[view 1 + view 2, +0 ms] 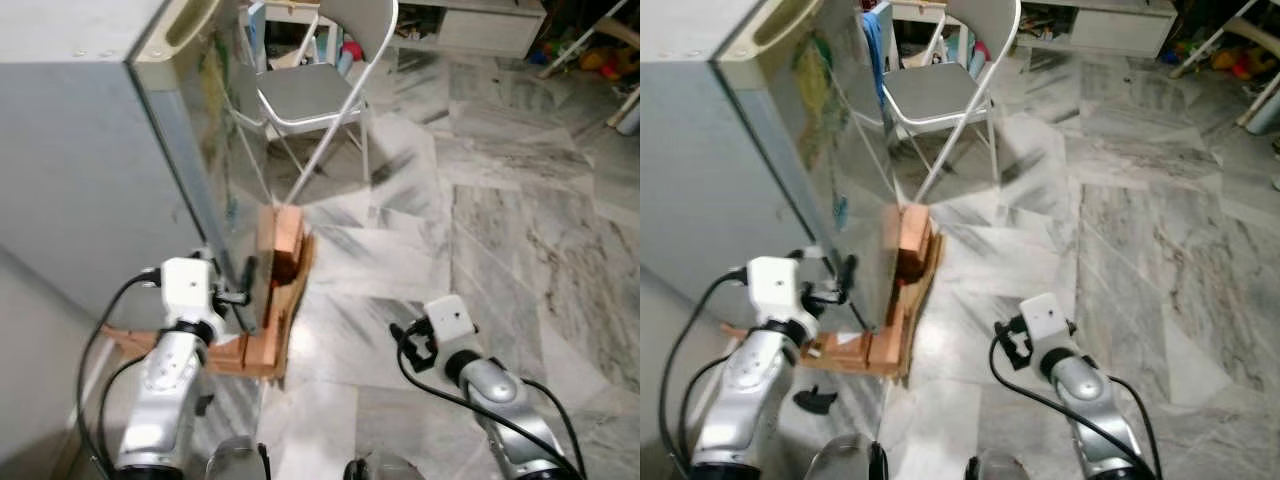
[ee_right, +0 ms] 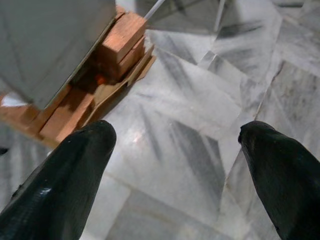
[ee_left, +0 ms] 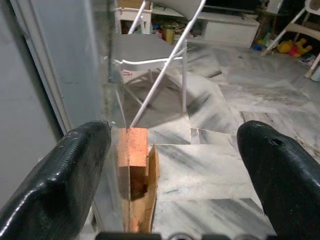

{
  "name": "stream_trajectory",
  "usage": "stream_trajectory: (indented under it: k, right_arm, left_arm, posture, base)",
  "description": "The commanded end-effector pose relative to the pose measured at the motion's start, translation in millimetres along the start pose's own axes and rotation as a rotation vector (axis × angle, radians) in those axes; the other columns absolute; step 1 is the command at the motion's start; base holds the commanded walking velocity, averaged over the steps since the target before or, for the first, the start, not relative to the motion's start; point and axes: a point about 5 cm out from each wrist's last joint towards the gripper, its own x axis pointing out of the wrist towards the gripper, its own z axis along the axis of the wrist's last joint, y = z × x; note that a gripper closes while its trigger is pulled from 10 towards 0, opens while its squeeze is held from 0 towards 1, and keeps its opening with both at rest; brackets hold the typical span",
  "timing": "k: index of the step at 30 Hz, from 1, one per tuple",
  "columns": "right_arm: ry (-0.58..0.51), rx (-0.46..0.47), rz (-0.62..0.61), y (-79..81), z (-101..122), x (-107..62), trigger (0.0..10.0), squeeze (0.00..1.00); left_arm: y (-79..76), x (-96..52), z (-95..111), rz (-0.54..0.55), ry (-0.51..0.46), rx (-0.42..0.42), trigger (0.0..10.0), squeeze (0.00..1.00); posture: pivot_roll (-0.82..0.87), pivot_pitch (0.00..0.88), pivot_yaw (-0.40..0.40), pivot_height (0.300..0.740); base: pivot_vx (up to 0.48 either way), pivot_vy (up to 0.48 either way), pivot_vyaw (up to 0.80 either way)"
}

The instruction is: Restocking fridge

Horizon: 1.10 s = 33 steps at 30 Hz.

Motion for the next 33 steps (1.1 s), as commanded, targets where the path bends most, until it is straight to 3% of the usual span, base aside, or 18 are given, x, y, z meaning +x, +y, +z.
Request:
stream_trajectory:
  k: [1,8,20,33]
  right_arm:
    - [-0.005,0.004,0.031,8.3,1,1.3,10.0,0.00]
    - [-0.003,0.000,0.042,9.0,1,1.7,10.0,0.00]
    - [-0.010,-0.008,0.048,10.5,4,1.7,10.0,0.00]
    - [-0.018,-0.009,0.062,13.0,6,0.8,10.0,0.00]
  left_arm:
    - [6.9,-5.0,-2,0.026,0.012,0.004,10.0,0.00]
    - [17.3,-0.1,1,0.090,-0.002,0.026,10.0,0.00]
    - [46.4,45.1,29,0.149,-0.066,0.092,10.0,0.00]
    - [46.1,77.6,45,0.158,-0.095,0.127,10.0,0.00]
  posture:
    - [0.09,0.134,-0.033,0.740]
    - [0.09,0.143,-0.042,0.740]
    - [0.07,0.158,-0.035,0.740]
    - [0.07,0.163,-0.031,0.740]
  base:
    - [0.000,0.000,0.00]
    - [0.000,0.000,0.00]
    - [0.000,0.000,0.00]
    - [0.000,0.000,0.00]
